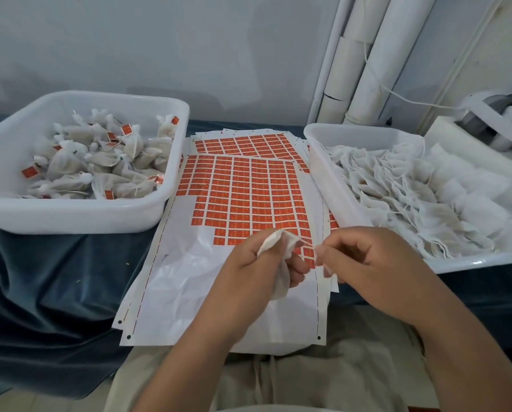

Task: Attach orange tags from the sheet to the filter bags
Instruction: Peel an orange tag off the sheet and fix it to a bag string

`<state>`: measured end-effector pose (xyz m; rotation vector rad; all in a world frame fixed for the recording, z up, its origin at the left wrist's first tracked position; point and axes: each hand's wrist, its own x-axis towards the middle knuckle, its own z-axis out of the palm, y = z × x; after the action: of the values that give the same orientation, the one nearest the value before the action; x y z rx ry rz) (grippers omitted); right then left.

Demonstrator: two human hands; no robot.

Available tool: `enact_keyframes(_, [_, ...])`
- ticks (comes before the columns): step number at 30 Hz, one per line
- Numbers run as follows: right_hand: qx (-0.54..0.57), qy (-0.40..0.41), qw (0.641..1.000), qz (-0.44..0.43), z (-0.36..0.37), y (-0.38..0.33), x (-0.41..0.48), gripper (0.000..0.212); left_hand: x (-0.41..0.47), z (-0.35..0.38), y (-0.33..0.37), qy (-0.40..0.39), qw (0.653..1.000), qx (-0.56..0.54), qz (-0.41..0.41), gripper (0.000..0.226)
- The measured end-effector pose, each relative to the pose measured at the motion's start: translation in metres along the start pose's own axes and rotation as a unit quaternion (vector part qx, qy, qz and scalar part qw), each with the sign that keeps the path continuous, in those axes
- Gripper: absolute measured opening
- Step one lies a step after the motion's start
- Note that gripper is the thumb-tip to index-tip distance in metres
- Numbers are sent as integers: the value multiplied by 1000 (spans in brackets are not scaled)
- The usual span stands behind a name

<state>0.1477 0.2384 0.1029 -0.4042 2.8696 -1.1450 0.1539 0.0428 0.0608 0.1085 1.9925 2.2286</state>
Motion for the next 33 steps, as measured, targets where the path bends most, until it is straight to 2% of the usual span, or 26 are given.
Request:
enact_keyframes(2, [126,-17,991,47,-4,2,1,29,0,-3,0,-12,1000,7,-23,25])
enact_keyframes(4, [253,-50,962,93,-3,3,2,28,-2,-6,3,-36,999,27,-26,15])
enact_keyframes(6, [352,-99,924,113,0,6,4,26,-4,-5,3,-62,992,107,28,27])
enact_keyframes(9, [447,-210,861,123,1,11,6,24,-3,-2,0,-57,980,167,95,29])
enact_keyframes(12, [492,-297,811,112,-1,19,6,28,-4,-2,-1,-49,983,128,120,34])
enact_keyframes(13, [525,-309,786,105,-1,21,7,28,-4,-2,-1,-53,984,120,120,36])
enact_keyframes(16, [667,-328,663,87,-2,23,10,28,-4,-2,1,-42,982,137,126,40])
enact_keyframes(17, [692,-325,640,80,-2,22,11,28,-4,-2,2,-40,981,143,122,41])
enact_keyframes(18, [704,-317,632,72,-2,22,12,27,-3,-2,2,-40,982,144,116,41])
enact_keyframes(22, [726,-294,618,70,-1,18,12,24,-4,-12,7,-83,981,131,116,40])
enact_keyframes(26, [705,-225,668,75,-8,17,11,24,-6,-21,9,-172,969,160,78,28])
enact_keyframes(28, [697,-202,685,63,-10,17,10,24,-5,-22,7,-194,961,185,68,32])
enact_keyframes(30, [666,-169,725,47,-10,19,10,25,-3,-21,5,-202,960,187,49,31])
enact_keyframes(33, [584,-101,806,12,-8,22,12,23,-3,-21,5,-196,964,180,15,24])
